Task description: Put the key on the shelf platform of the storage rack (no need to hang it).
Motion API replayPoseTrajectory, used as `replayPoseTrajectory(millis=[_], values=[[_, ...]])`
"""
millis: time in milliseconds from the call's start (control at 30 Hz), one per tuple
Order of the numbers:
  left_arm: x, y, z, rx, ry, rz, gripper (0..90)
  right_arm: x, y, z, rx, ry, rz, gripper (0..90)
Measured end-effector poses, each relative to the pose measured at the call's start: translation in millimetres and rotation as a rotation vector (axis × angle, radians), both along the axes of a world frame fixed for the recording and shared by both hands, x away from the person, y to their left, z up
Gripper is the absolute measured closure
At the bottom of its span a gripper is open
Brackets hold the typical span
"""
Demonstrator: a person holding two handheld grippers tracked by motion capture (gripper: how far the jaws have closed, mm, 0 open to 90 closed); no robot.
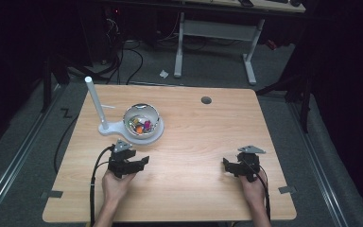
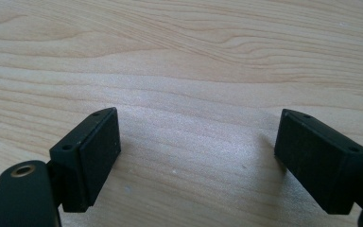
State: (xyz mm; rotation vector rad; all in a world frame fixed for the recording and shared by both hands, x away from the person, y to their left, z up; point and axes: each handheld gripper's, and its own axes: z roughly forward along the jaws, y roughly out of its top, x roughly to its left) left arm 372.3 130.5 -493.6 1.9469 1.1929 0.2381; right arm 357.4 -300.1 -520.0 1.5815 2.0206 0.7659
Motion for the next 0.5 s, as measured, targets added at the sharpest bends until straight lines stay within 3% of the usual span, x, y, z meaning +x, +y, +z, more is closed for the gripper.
replayPoseTrajectory(millis=[167, 267, 367, 433, 500], values=[[-1.5, -1.6, -7.5, 0.012, 0.004, 0.008, 36.2, 0.0, 0.0, 0.0, 0.000, 0.000, 0.000, 15.2], [-2.8, -5.2, -16.3, 0.050, 0.005, 0.011, 36.2, 0.0, 0.0, 0.0, 0.001, 0.000, 0.000, 15.2], [-4.8, -8.9, -22.7, 0.111, -0.027, 0.021, 36.3, 0.0, 0.0, 0.0, 0.000, 0.000, 0.000, 15.2], [-6.7, -11.4, -26.9, 0.126, -0.026, 0.030, 36.2, 0.0, 0.0, 0.0, 0.000, 0.000, 0.000, 15.2], [-8.5, -13.5, -30.6, 0.152, -0.051, 0.037, 35.9, 0.0, 0.0, 0.0, 0.000, 0.000, 0.000, 15.2]])
